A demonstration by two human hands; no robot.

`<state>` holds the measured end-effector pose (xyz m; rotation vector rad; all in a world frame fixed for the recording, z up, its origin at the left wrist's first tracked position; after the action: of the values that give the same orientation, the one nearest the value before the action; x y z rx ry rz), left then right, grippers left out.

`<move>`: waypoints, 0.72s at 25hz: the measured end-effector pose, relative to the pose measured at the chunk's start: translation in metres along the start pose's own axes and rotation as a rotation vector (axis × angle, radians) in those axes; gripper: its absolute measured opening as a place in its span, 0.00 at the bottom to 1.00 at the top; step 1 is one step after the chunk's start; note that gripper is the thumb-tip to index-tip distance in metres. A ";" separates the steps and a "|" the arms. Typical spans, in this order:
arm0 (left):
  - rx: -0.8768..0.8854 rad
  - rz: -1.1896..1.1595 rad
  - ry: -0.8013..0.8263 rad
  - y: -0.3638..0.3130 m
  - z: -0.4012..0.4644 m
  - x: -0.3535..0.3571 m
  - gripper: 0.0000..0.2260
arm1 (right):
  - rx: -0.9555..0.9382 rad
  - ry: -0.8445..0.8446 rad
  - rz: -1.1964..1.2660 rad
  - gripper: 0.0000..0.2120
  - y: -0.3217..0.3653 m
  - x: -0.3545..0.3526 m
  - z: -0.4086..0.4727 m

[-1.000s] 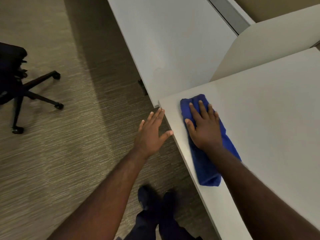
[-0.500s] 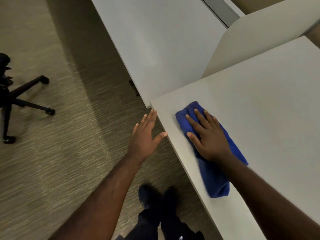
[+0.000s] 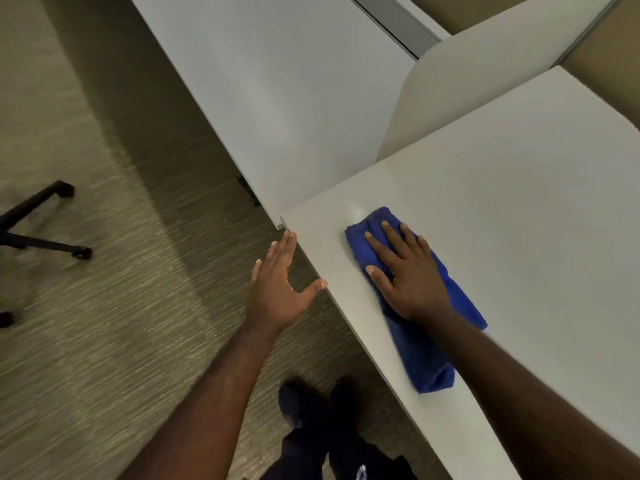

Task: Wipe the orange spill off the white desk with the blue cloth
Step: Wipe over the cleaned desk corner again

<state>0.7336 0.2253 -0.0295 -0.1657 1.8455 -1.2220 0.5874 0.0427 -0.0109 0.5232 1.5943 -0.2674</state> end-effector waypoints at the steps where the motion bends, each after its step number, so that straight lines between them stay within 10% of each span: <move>1: 0.006 0.007 0.001 0.000 0.000 0.000 0.45 | 0.000 0.001 -0.011 0.27 -0.007 0.001 -0.007; 7: 0.001 0.012 0.006 -0.003 0.001 -0.004 0.44 | 0.269 -0.043 0.015 0.27 -0.023 -0.009 0.032; 14: 0.012 -0.013 0.000 -0.003 0.001 -0.003 0.43 | -0.012 -0.011 0.005 0.27 0.011 0.007 -0.007; 18: 0.024 -0.001 0.005 -0.002 0.002 -0.003 0.44 | 0.146 -0.040 0.000 0.28 -0.017 -0.004 0.012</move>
<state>0.7363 0.2252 -0.0264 -0.1500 1.8340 -1.2458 0.5897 0.0220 -0.0107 0.6265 1.5432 -0.3936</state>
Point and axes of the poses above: each hand's wrist, its own z-axis towards the middle knuckle, its own x-axis out of the palm, y = z × x, the point moved 7 cm from there along z, towards the middle knuckle, and after that the axes turned 7 degrees about -z, right-handed, at the moved point
